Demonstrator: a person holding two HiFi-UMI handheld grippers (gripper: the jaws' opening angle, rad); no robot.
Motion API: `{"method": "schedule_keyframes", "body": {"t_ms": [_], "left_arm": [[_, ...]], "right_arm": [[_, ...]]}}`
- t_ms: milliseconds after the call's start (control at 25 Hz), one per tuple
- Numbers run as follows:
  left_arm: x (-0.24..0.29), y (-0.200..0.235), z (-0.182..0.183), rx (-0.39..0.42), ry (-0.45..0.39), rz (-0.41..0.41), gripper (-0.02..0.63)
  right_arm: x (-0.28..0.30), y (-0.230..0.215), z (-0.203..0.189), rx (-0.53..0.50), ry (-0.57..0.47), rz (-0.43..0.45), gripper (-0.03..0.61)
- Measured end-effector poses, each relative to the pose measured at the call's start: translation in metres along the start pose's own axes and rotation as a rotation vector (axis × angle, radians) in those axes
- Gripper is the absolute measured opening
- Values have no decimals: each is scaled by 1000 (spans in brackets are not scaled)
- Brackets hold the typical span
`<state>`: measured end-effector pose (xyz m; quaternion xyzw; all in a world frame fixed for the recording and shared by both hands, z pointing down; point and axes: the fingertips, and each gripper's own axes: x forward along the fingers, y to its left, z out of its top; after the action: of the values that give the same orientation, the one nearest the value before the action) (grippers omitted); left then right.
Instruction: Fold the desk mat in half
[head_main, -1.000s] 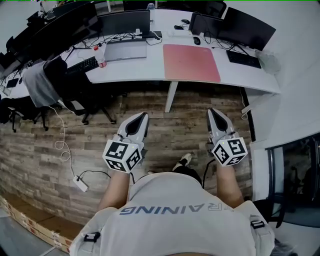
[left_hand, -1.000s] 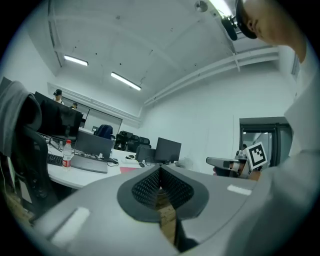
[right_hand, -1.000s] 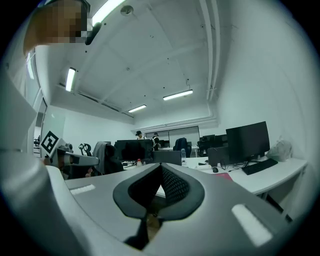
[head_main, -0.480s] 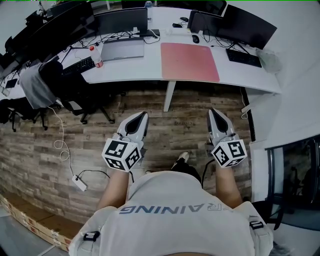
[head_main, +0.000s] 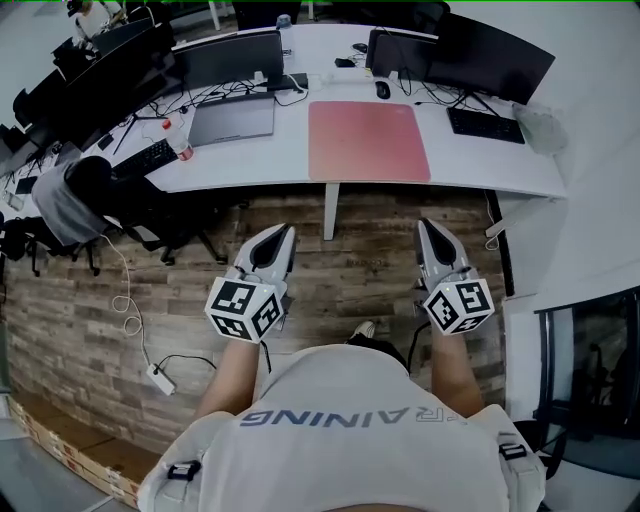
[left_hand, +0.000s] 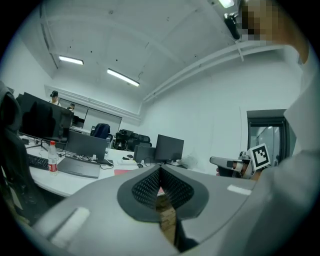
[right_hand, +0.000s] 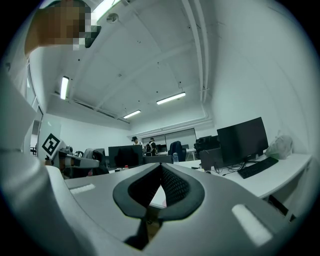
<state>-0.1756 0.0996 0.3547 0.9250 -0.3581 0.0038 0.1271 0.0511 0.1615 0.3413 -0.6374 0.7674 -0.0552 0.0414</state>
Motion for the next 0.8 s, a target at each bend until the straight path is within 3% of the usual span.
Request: {"method": "schedule_keyframes", "body": {"t_ms": [320, 560, 800], "left_arm": [[109, -53, 3, 51, 11, -43, 0], [167, -79, -1, 60, 17, -31, 0], [205, -100, -19, 89, 85, -63, 0]], "right_arm": [[3, -117, 7, 24, 0, -60, 16], [3, -179, -1, 11, 57, -43, 16], [-5, -233, -14, 60, 73, -99, 15]]}}
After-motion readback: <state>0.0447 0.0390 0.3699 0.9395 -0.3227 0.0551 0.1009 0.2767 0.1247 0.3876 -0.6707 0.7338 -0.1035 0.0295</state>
